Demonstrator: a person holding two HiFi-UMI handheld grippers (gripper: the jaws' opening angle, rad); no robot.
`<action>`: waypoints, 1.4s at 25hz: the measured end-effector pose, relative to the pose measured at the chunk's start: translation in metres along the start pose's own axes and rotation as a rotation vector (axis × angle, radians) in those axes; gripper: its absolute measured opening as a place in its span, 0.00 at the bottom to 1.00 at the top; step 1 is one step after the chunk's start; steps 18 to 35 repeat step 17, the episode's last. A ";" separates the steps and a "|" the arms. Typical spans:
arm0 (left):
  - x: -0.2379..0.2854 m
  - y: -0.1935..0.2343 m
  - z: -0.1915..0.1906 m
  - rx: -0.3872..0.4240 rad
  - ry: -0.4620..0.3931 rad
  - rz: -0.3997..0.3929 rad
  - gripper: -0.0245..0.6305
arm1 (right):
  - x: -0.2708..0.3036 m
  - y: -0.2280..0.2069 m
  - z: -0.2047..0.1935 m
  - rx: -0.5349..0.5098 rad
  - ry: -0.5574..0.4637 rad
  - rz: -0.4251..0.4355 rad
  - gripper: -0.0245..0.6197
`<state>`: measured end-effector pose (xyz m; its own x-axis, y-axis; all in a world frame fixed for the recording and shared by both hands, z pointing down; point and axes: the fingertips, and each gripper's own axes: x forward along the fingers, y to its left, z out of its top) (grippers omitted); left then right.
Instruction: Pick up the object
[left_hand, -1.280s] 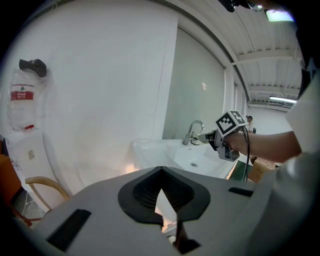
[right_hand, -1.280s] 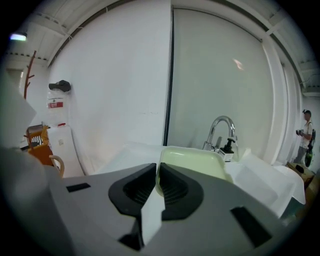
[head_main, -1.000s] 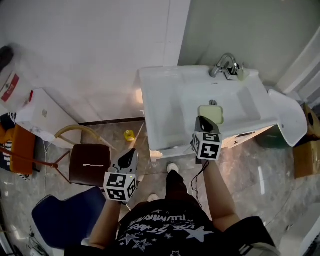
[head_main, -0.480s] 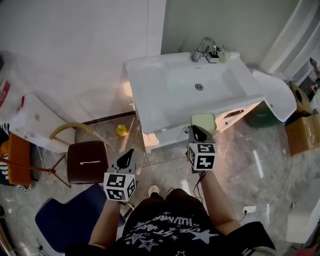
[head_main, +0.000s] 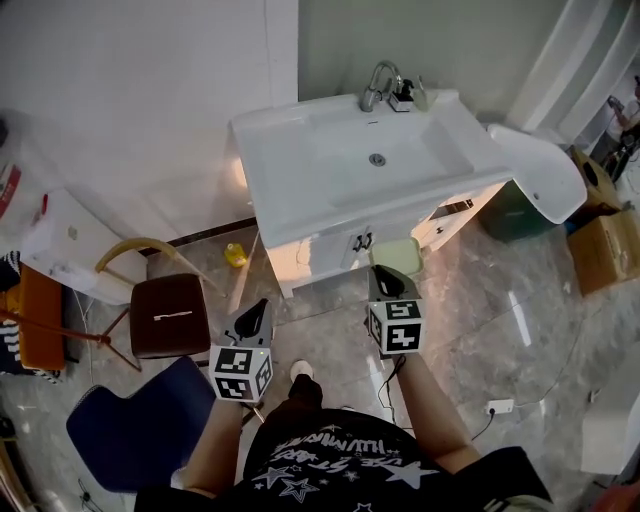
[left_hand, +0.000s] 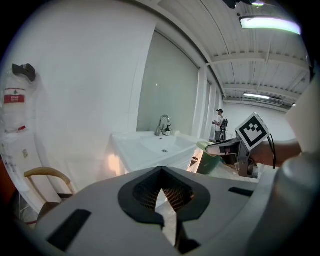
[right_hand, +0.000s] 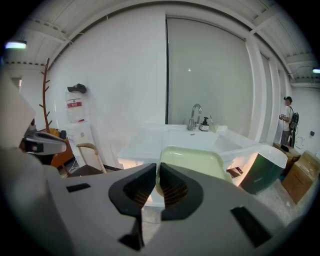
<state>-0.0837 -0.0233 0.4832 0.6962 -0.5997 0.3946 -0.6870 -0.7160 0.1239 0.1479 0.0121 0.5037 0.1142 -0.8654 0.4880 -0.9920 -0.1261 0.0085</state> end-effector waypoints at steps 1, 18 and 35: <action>-0.005 -0.010 -0.001 0.003 -0.003 -0.002 0.06 | -0.009 -0.003 -0.004 0.004 0.000 0.002 0.09; -0.095 -0.098 -0.034 0.008 -0.023 0.039 0.06 | -0.115 0.001 -0.048 0.007 -0.034 0.071 0.09; -0.095 -0.098 -0.034 0.008 -0.023 0.039 0.06 | -0.115 0.001 -0.048 0.007 -0.034 0.071 0.09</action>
